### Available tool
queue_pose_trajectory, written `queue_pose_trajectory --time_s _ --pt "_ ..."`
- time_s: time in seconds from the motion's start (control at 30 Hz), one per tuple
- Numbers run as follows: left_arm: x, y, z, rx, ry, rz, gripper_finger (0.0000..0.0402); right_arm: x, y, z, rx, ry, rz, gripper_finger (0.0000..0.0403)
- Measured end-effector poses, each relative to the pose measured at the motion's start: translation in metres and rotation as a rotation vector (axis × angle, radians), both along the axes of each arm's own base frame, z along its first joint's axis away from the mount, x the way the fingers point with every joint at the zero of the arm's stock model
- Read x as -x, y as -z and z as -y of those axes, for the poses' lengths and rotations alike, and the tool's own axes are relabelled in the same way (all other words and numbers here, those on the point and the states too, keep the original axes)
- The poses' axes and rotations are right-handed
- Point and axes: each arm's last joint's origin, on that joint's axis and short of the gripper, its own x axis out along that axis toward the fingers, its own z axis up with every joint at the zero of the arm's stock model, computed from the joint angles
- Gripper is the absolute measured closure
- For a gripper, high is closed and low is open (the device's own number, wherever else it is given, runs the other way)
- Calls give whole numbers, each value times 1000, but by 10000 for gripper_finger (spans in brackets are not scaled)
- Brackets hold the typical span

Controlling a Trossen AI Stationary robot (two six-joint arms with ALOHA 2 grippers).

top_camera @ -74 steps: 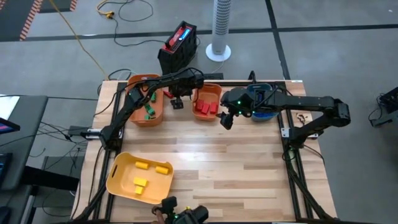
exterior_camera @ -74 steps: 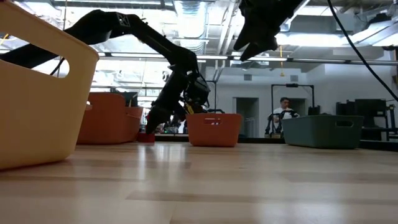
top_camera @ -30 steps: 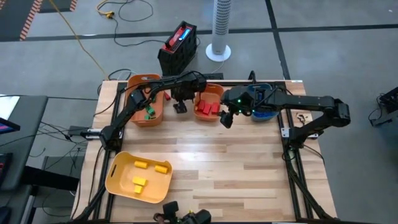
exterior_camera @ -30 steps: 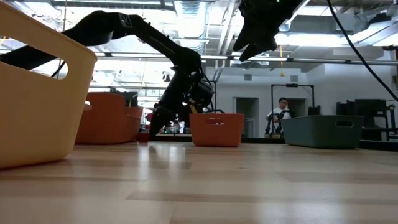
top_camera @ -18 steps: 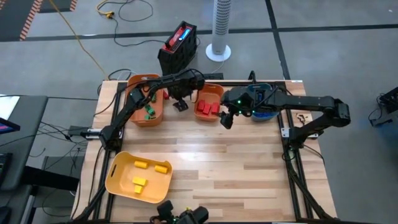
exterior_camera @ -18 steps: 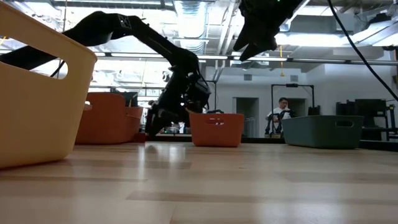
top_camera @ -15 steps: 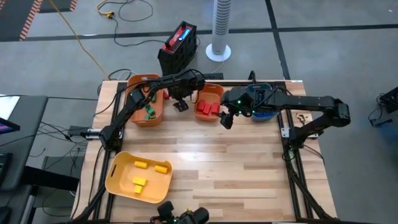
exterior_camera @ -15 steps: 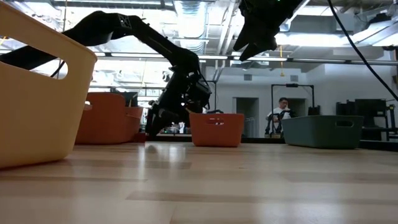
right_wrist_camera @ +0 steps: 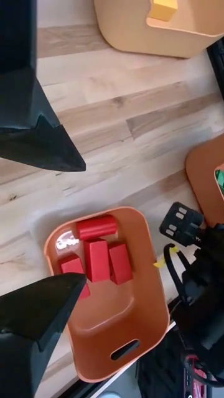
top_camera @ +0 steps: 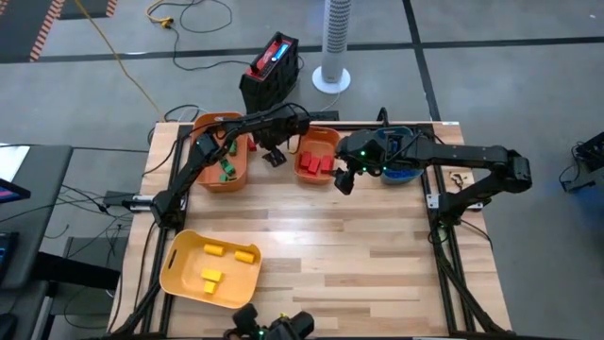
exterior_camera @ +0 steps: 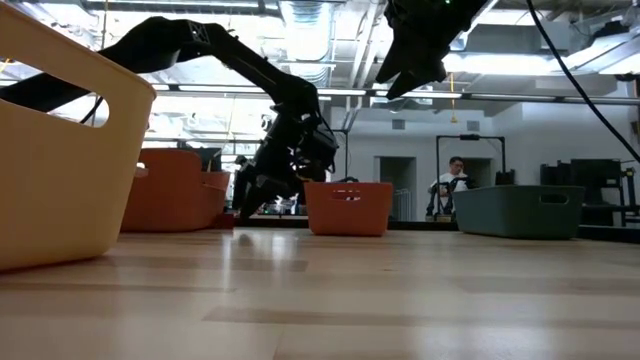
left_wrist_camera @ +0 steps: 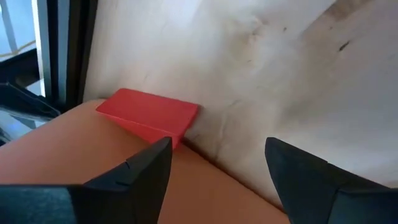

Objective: Sort blocks
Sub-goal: Move the red block

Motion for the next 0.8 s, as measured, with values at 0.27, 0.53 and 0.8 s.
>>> queue_pose_trajectory --time_s 0.27,0.53,0.8 --pt "3 0 -4 5 -16 4 195 1 1 0 -2 0 -9 113" --pt "2 -9 0 26 -48 53 211 1 1 0 -4 1 -15 113" --pt "13 -11 -14 22 -123 72 212 1 1 -1 -6 -1 -16 113"
